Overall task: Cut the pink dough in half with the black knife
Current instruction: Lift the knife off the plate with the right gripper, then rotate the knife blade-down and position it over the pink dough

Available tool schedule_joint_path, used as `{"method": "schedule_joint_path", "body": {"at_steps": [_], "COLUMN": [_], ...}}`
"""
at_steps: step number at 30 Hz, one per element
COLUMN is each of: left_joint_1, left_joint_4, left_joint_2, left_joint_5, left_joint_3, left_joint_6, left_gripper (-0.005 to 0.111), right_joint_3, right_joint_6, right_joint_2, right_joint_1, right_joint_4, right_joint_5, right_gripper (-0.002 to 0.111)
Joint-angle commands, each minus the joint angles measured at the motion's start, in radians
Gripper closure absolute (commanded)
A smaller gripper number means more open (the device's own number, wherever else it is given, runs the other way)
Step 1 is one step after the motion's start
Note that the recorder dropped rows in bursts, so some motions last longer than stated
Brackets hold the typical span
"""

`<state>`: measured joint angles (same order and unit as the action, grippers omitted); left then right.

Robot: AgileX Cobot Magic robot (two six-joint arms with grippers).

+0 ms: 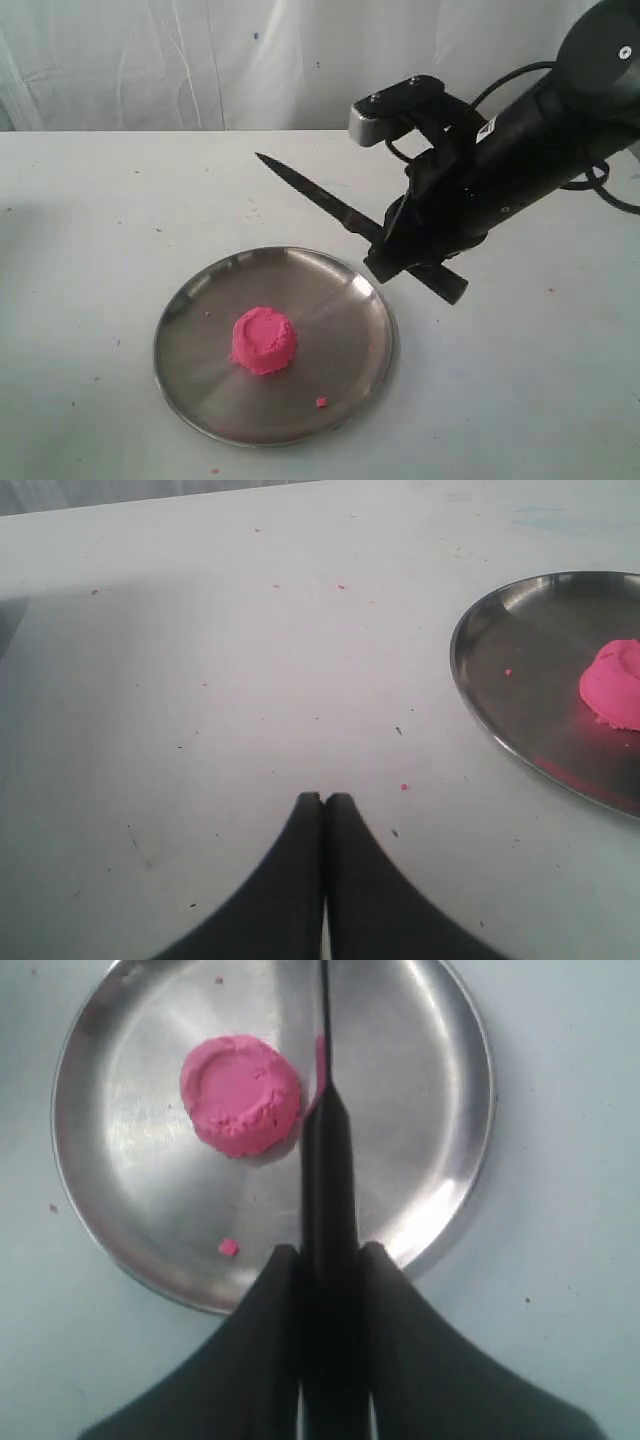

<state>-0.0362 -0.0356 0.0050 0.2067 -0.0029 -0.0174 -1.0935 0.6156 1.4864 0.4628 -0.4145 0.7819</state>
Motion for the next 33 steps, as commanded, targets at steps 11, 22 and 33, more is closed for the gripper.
{"method": "schedule_joint_path", "body": {"at_steps": [11,22,33], "left_joint_1": [0.004,0.004,0.004], "left_joint_4": [-0.004,-0.004,-0.004], "left_joint_2": [-0.005,-0.005,-0.005], "left_joint_5": [0.004,0.004,0.004], "left_joint_3": [0.003,0.003,0.003], "left_joint_6": [-0.006,-0.006,-0.006], "left_gripper": [0.107,0.107,0.107], "right_joint_3": [0.001,0.001,0.001], "right_joint_6": [-0.53,-0.57,-0.568], "right_joint_2": [0.151,0.238,0.24], "right_joint_1": [0.384,0.384,0.386], "right_joint_4": [0.728,0.731,0.682], "right_joint_5": [-0.081,-0.14,-0.158], "right_gripper": [0.108,0.108,0.108]}}
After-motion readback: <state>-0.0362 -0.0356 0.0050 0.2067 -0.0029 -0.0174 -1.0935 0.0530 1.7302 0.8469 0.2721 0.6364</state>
